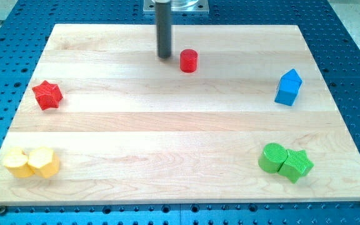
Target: Push the red circle towards the top right side of the board
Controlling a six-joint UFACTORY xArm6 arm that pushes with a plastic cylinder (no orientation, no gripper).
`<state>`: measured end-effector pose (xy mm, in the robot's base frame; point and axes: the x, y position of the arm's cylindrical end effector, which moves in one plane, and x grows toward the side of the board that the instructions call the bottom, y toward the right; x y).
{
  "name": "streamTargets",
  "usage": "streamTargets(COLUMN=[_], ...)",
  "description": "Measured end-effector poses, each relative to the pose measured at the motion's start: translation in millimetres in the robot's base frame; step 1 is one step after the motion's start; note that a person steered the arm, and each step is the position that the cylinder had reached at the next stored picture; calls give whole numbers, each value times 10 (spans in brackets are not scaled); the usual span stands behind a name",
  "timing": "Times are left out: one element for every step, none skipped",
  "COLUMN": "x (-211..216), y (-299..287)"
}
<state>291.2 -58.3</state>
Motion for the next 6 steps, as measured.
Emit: streamTargets(x=[457, 558, 352, 125, 94, -214], y=[-3, 556, 1449, 1279, 947, 1170])
